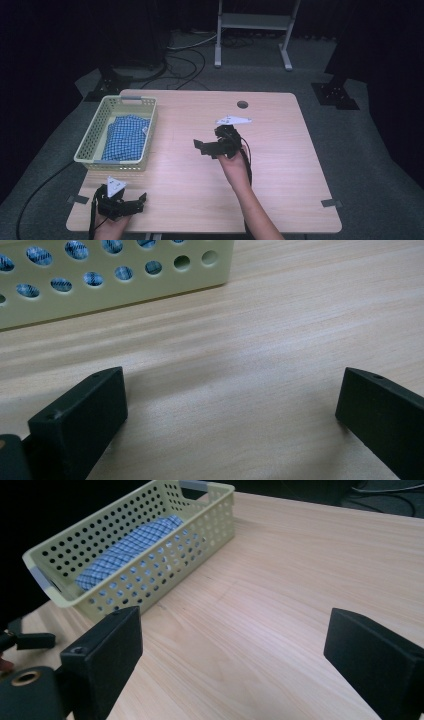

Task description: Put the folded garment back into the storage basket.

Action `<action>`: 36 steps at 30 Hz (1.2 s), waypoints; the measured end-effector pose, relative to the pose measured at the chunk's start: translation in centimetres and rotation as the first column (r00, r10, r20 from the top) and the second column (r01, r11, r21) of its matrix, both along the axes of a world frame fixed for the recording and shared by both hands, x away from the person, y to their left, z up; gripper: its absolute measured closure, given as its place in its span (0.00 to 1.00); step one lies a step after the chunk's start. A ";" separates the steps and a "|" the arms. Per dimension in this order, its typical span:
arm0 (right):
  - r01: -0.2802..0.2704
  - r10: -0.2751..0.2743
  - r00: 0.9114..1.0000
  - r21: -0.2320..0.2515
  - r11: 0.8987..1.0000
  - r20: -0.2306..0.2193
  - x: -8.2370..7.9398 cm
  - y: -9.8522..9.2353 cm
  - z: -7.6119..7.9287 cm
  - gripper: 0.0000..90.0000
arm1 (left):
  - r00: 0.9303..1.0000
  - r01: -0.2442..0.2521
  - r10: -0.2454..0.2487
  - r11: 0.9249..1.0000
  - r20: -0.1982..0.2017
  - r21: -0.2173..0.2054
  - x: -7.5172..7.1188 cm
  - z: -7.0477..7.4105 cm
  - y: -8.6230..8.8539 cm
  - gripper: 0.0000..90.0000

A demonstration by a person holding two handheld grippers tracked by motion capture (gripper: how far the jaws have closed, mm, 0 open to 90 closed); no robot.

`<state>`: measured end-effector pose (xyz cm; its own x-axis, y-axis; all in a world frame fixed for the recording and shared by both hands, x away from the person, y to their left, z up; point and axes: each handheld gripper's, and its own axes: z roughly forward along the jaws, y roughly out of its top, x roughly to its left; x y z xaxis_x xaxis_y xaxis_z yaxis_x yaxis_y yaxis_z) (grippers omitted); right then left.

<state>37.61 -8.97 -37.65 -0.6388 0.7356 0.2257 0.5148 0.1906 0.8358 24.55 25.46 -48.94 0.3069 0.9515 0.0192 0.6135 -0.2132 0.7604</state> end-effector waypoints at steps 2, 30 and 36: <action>0.011 -0.011 1.000 -0.015 1.000 0.011 -0.3 -0.8 0.1 0.09 | 1.000 -0.002 0.002 1.000 -0.001 -0.005 0.0 0.0 0.0 0.00; 0.196 -0.193 0.979 -0.026 0.980 0.071 -5.8 -11.6 -0.8 0.09 | 1.000 0.002 -0.002 1.000 0.000 -0.010 0.0 0.0 -0.1 0.00; 0.237 -0.235 0.970 -0.030 0.971 0.063 -6.8 -13.8 -1.6 0.09 | 1.000 0.003 -0.003 1.000 -0.001 -0.008 0.0 0.0 -0.1 0.00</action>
